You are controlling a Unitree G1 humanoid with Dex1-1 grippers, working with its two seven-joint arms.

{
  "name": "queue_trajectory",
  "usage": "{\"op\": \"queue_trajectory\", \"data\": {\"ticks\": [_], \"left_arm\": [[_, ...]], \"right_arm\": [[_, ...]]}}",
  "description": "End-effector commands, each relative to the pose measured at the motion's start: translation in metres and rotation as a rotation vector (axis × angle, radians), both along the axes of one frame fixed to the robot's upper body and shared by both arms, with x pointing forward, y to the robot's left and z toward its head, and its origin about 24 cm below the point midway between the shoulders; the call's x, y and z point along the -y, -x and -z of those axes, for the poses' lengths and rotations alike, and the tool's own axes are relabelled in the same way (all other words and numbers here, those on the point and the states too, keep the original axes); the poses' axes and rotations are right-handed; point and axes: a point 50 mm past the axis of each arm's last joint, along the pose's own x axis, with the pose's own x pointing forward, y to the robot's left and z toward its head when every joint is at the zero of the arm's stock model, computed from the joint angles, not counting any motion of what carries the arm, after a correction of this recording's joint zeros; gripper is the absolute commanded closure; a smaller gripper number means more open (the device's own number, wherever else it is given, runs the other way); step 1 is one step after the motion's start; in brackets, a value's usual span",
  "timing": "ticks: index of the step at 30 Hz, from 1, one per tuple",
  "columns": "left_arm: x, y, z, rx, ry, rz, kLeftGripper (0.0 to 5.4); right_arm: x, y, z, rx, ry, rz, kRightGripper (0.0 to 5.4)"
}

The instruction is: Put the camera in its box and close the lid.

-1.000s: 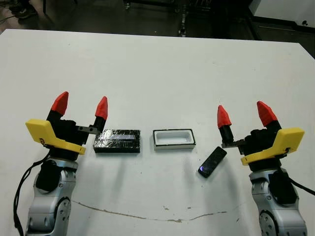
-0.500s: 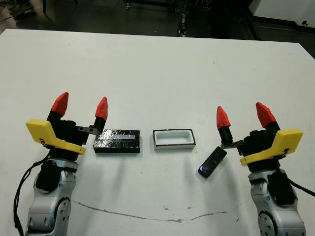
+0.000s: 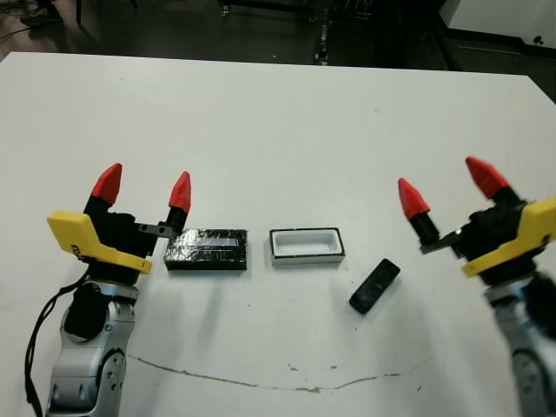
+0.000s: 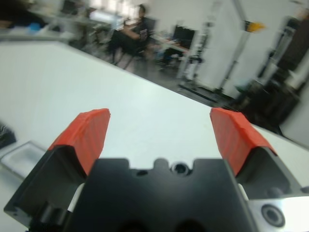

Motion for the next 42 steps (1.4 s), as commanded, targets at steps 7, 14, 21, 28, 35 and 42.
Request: {"op": "queue_trajectory", "data": {"ticks": [7,14,21,28,35,42], "left_arm": [[0.001,0.000,0.001,-0.018,-0.003,-0.014,0.01],[0.001,0.000,0.001,-0.023,-0.003,-0.008,0.01],[0.001,0.000,0.000,-0.023,0.001,-0.014,0.01],[0.001,0.000,0.000,-0.023,0.011,-0.019,0.01],[0.001,0.000,0.000,-0.021,0.021,-0.024,0.01],[0.002,0.000,0.002,-0.024,0.029,-0.025,0.01]], "right_arm": [[0.015,-0.030,-0.055,-0.141,0.387,-0.284,0.02],[-0.007,-0.039,-0.072,-0.160,0.790,-0.482,0.02],[-0.038,-0.044,-0.076,-0.253,1.089,-0.660,0.02],[-0.055,-0.047,-0.061,-0.384,1.328,-0.771,0.02],[-0.059,-0.047,-0.051,-0.423,1.386,-0.794,0.02],[-0.058,-0.047,-0.038,-0.453,1.341,-0.879,0.02]]}}
